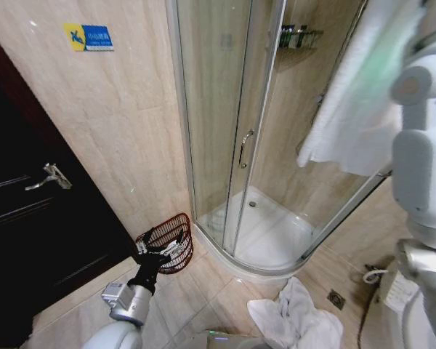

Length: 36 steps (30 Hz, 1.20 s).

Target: Discard the used towel into the hamper.

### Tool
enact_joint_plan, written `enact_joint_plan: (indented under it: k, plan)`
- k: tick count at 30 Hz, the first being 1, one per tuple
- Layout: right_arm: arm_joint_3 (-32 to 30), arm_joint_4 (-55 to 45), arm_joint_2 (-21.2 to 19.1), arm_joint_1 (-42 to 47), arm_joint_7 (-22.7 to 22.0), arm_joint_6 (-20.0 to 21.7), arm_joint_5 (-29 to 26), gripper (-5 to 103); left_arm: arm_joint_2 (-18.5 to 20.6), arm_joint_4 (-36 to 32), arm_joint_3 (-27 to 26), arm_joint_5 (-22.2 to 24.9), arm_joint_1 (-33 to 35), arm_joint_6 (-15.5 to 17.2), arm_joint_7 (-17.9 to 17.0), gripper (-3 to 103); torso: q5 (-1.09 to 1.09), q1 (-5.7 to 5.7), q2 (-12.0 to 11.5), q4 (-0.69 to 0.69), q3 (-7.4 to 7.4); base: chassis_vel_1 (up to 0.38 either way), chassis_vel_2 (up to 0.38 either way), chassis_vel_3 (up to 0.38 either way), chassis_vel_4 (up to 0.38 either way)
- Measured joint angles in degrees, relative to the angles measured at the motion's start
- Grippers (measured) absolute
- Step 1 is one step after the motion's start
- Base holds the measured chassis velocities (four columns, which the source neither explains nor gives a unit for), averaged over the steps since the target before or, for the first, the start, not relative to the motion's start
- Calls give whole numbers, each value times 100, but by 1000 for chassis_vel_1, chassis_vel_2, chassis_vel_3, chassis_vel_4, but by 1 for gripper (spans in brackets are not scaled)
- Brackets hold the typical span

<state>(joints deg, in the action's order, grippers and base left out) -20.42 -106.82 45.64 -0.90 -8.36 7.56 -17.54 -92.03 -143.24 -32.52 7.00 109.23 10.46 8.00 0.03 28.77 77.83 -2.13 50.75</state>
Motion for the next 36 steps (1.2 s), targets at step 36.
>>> enact_joint_plan:
  k: [36]
  plan:
    - [-220,663,-665,-218,-542,376,-1835,100,0,0,0,0,0,0,0,100,-4,0,0,-3,0,0,0,0,0]
